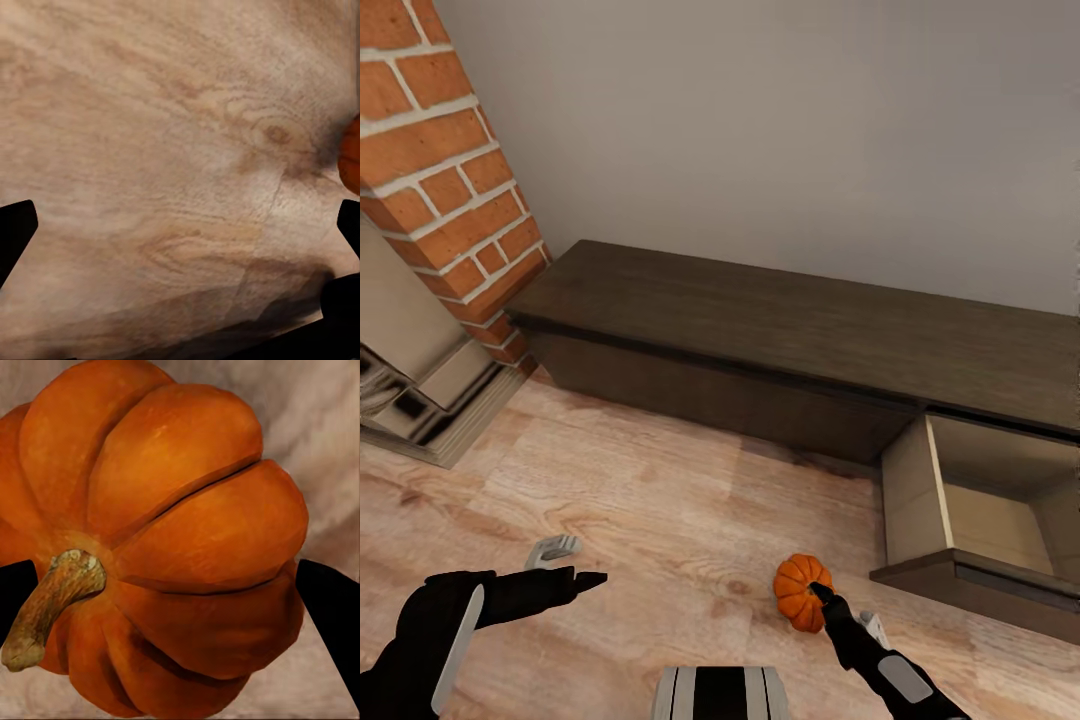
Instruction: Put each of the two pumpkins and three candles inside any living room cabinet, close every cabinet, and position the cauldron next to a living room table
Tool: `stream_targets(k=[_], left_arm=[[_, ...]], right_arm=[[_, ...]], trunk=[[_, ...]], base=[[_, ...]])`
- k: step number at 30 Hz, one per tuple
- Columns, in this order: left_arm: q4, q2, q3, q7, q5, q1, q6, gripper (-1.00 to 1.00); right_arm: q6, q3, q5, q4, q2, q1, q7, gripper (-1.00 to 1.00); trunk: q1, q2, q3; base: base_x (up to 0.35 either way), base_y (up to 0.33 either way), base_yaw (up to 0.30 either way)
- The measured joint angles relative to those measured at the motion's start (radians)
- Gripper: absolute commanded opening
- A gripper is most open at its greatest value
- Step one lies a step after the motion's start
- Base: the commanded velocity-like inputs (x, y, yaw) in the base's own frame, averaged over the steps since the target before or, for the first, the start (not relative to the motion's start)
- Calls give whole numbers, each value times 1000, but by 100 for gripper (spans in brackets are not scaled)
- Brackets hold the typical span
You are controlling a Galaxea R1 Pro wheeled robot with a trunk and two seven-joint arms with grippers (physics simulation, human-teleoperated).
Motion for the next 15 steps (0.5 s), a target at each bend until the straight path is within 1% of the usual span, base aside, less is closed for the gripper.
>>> stream_targets(k=[2,5,7,9,11,15], left_arm=[[0,1,1,0,0,0,0,100],[0,5,3,0,0,0,0,100],[0,6,4,0,1,0,0,100],[0,6,4,0,0,0,0,100],[0,7,4,0,0,0,0,100],[0,6,4,1,-1,0,0,100]], right_arm=[[14,-1,0,-2,1,1,2,-100],[28,1,0,-5,3,6,15,-100],[31,2,-1,-6,3,8,50,-100],[32,0,-1,-4,3,9,113,-100],[31,1,2,1,3,10,153,-100],[30,-1,3,4,2,10,177,-100]], trunk=[[-1,0,8],[-2,1,19],[-3,2,27],[-4,2,35],[-5,3,43],[-7,3,58]], base=[[-100,0,0],[-225,0,0],[-98,0,0],[-35,0,0],[-14,0,0],[-4,0,0]])
